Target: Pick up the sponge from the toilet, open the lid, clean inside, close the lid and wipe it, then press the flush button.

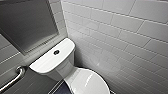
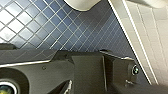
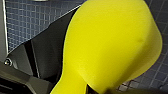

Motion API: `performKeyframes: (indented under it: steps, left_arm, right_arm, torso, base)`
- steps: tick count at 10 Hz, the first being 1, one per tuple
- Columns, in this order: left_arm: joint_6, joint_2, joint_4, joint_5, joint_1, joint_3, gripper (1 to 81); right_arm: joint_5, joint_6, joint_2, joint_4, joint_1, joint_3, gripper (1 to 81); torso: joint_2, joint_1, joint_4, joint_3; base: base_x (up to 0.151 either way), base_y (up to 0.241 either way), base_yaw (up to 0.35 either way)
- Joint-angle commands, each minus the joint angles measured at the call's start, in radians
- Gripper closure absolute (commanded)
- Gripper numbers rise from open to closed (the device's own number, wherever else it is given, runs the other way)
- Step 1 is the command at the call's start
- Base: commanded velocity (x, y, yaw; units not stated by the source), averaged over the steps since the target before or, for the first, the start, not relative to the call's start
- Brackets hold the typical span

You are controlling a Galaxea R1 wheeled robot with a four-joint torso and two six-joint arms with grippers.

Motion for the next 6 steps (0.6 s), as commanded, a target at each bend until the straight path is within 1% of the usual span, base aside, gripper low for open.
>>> performKeyframes:
  steps: [1, 2, 3, 4, 6]
  left_arm:
    - [-0.005, 0.02, -0.074, 0.114, -0.1, 0.022, 1.0]
    - [-0.005, 0.032, -0.098, 0.114, -0.119, 0.022, 1.0]
    - [-0.005, 0.046, -0.108, 0.114, -0.136, 0.021, 1.0]
    - [-0.005, 0.064, -0.117, 0.114, -0.145, 0.015, 1.0]
    - [-0.008, 0.127, -0.143, 0.114, -0.169, -0.044, 1.0]
  right_arm:
    - [-0.062, -0.003, -0.042, -0.028, -0.016, 0.0, 81.1]
    - [-0.062, -0.004, -0.038, -0.028, -0.016, -0.003, 81.1]
    - [-0.064, -0.006, -0.029, -0.028, -0.016, -0.017, 81.1]
    - [-0.064, -0.006, -0.016, -0.028, -0.019, -0.034, 81.1]
    - [-0.067, -0.009, 0.028, -0.026, -0.04, -0.086, 81.1]
  torso:
    - [0.0, 0.0, 0.003, 0.0]
    - [0.0, 0.0, -0.028, 0.0]
    - [0.0, 0.0, -0.048, 0.0]
    - [0.0, 0.0, -0.054, 0.0]
    - [0.0, 0.001, -0.054, 0.0]
  base:
    - [0.0, 0.0, 0.0]
    - [0.0, 0.0, 0.0]
    - [0.0, 0.0, 0.0]
    - [0.0, 0.0, 0.0]
    - [0.0, 0.0, 0.0]
